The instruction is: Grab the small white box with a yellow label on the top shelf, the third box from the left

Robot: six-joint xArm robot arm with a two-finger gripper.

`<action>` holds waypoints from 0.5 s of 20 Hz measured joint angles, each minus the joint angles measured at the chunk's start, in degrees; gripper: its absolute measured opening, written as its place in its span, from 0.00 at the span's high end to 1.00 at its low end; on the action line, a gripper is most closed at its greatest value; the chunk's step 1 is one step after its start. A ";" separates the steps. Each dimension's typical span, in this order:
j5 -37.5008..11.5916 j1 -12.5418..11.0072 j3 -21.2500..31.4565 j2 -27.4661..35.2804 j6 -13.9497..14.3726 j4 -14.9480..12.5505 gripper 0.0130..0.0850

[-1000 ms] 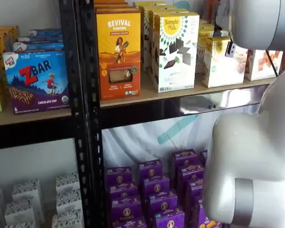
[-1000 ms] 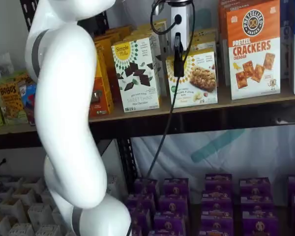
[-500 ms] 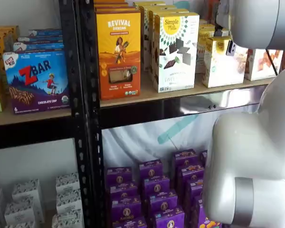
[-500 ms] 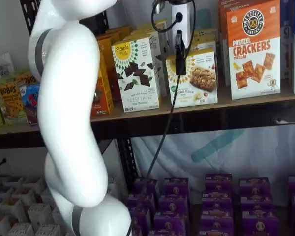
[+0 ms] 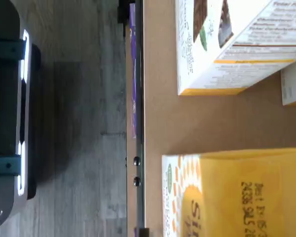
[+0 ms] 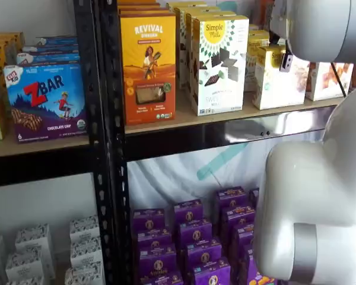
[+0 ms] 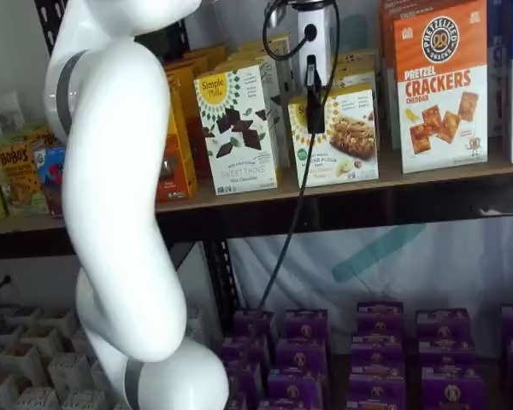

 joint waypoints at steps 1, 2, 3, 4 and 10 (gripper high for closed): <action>-0.16 -0.03 0.14 -0.07 -0.03 0.07 0.33; -0.26 -0.05 0.24 -0.12 -0.05 0.11 0.33; -0.34 -0.06 0.34 -0.17 -0.06 0.11 0.39; -0.35 -0.06 0.35 -0.18 -0.07 0.10 0.44; -1.29 -0.06 1.24 -0.71 -0.12 0.30 0.56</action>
